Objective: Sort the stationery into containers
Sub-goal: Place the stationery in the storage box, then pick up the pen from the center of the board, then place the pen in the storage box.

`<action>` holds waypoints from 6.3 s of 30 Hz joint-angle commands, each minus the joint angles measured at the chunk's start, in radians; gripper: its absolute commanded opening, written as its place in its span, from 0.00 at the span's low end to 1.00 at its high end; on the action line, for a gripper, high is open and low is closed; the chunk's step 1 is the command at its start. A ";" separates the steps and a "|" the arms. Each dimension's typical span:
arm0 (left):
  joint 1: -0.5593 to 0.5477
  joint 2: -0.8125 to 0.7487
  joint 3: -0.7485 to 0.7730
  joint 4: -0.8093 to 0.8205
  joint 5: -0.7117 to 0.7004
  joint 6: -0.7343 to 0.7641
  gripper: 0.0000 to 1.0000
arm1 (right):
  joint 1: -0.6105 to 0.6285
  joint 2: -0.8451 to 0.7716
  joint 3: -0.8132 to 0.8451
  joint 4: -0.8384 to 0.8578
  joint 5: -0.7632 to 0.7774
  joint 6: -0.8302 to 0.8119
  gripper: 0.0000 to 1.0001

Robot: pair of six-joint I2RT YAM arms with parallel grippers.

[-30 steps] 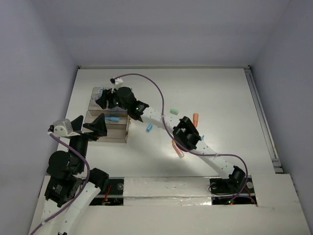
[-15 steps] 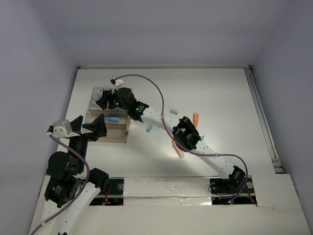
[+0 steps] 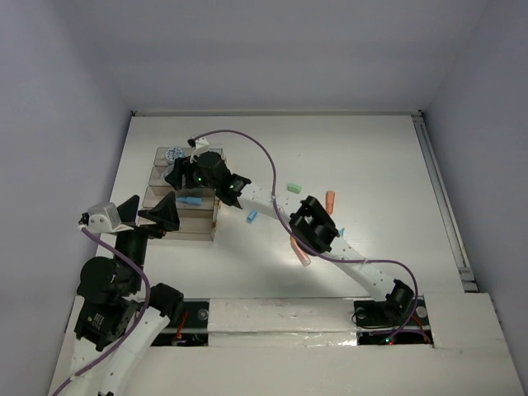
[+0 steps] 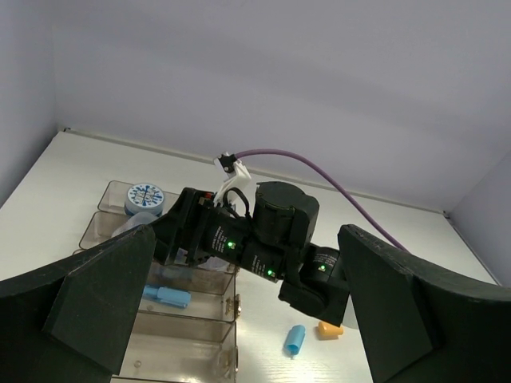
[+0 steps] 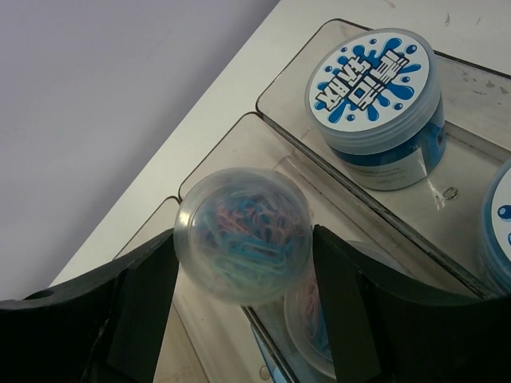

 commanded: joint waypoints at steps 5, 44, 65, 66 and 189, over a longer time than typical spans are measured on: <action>-0.005 -0.014 -0.005 0.038 -0.004 0.003 0.99 | 0.006 -0.080 0.002 0.075 0.003 -0.020 0.84; -0.421 0.740 -0.084 0.540 0.061 -0.368 0.99 | -0.396 -1.699 -1.544 -0.258 0.370 -0.099 1.00; -0.645 1.865 0.806 0.237 -0.098 -0.133 0.86 | -0.417 -2.177 -1.645 -0.349 0.453 -0.154 0.99; -0.645 1.906 0.826 0.231 -0.101 -0.126 0.83 | -0.417 -2.178 -1.648 -0.346 0.443 -0.152 0.99; 0.235 0.873 -0.228 0.427 -0.219 -0.640 0.54 | -0.417 -1.975 -1.757 -0.185 0.117 -0.154 1.00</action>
